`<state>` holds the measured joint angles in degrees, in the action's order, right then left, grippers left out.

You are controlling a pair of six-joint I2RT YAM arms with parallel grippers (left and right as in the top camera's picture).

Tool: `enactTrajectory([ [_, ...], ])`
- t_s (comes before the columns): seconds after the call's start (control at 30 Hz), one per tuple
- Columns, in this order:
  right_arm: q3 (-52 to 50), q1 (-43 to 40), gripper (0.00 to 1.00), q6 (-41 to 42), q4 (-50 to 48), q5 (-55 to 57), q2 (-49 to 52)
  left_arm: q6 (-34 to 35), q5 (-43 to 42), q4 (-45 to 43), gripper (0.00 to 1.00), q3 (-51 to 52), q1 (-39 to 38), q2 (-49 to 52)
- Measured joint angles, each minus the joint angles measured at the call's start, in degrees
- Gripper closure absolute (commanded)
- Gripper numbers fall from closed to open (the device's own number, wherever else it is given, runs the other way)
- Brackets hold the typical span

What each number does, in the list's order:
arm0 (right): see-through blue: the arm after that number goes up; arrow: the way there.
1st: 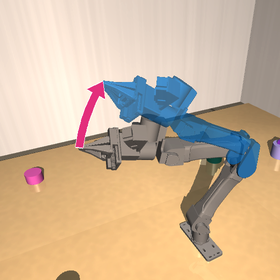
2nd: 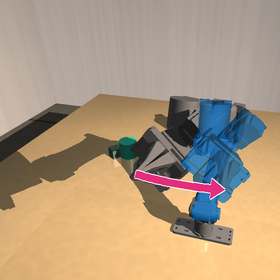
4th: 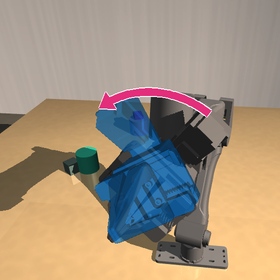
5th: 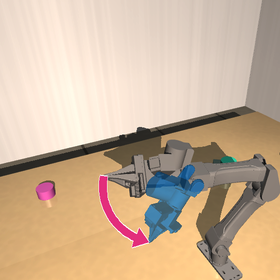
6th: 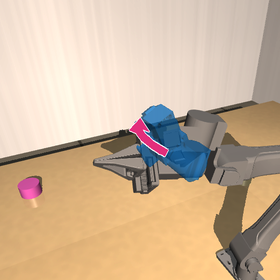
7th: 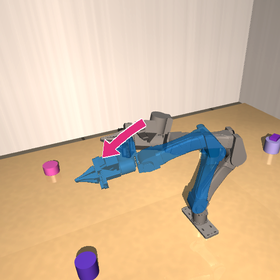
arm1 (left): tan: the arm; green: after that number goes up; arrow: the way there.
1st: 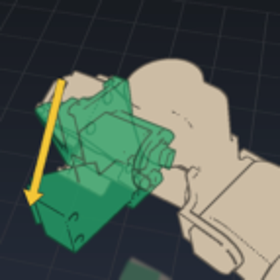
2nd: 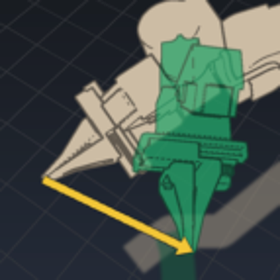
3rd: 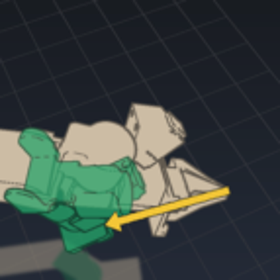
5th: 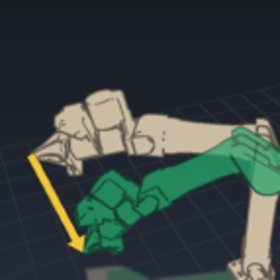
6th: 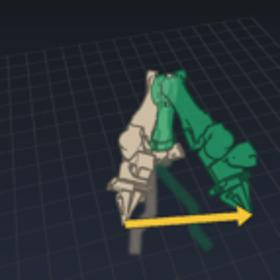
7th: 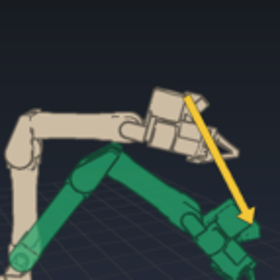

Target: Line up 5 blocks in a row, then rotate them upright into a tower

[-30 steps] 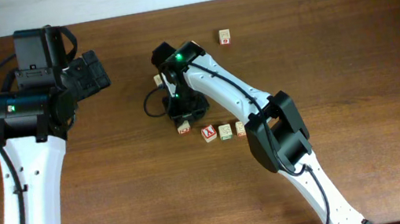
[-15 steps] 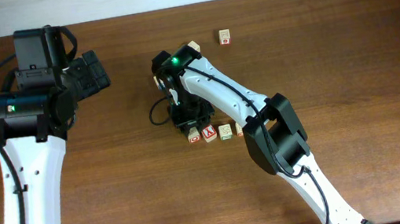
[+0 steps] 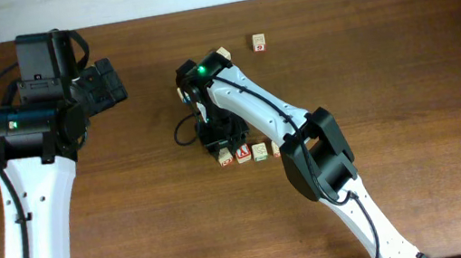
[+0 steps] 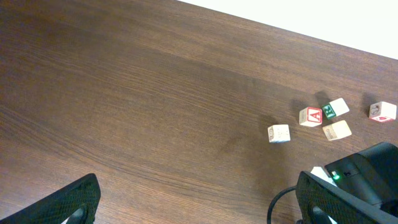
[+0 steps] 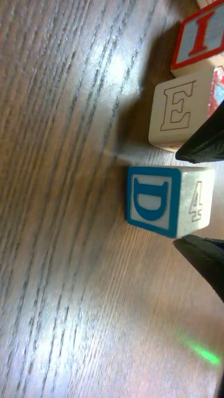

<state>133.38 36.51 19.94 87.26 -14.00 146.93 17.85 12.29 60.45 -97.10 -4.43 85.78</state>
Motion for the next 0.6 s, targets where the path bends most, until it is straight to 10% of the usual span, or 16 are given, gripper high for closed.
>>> enactTrajectory([
  [0.6,30.2,-6.4,0.57,-2.0,9.7,0.4,-12.0,0.0,0.0,0.0,0.01,0.0,0.0,0.0],
])
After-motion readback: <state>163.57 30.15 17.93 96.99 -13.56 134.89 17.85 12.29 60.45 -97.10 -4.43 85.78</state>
